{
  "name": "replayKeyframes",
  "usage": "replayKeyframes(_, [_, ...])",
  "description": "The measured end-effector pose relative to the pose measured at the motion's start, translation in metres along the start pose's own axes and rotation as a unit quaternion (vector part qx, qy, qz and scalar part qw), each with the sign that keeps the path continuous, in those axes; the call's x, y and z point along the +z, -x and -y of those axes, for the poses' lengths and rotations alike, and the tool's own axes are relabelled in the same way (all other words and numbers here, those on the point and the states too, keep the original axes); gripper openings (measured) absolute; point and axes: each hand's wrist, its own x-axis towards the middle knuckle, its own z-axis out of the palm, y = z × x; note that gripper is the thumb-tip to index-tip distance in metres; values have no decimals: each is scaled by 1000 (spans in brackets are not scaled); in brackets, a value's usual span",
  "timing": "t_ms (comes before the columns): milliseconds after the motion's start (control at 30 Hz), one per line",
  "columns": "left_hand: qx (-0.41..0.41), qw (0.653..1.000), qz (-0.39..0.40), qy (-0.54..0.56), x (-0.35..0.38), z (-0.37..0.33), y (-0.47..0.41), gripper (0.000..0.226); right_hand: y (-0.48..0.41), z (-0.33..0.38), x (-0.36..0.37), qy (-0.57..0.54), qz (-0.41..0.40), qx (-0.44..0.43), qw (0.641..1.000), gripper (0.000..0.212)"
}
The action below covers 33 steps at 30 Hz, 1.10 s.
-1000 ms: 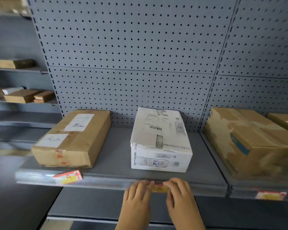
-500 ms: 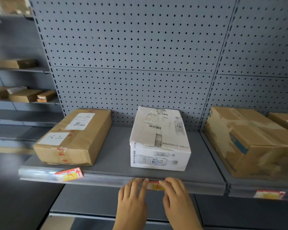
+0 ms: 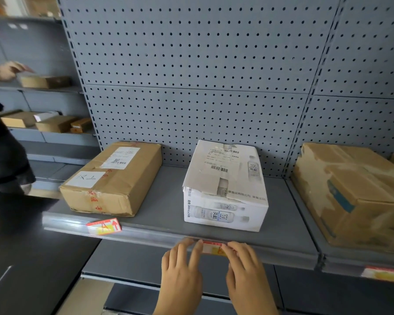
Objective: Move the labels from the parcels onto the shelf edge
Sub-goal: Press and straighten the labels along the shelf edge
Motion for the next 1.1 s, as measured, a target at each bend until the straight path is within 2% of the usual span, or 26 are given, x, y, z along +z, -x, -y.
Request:
replayKeyframes(67, [-17, 1000, 8, 9, -4, 3, 5, 63, 1, 6, 5, -6, -39, -14, 999, 40])
replayKeyframes(133, [-25, 1000, 8, 7, -9, 14, 11, 61, 0, 23, 13, -19, -49, -46, 998, 42])
replayKeyframes(267, [-54, 999, -1, -7, -28, 55, 14, 66, -8, 70, 36, -70, -3, -82, 994, 42])
replayKeyframes(433, [-139, 990, -25, -29, -64, 126, 5, 59, -43, 125, 63, -97, 57, -98, 989, 45])
replayKeyframes(533, [-151, 988, -6, -39, -78, 173, 1, 61, -67, 161, 81, -99, 86, -80, 988, 58])
replayKeyframes(700, [-92, 995, 40, -5, -84, 231, -4, 63, -96, 212, 107, -86, 97, -32, 991, 62])
replayKeyframes(900, [9, 999, 24, 43, -91, 259, -13, 56, -102, 234, 125, -42, 69, 36, 996, 48])
replayKeyframes(1100, [52, 998, -1, 32, -87, 274, -15, 53, -97, 232, 138, 15, 28, 14, 999, 50])
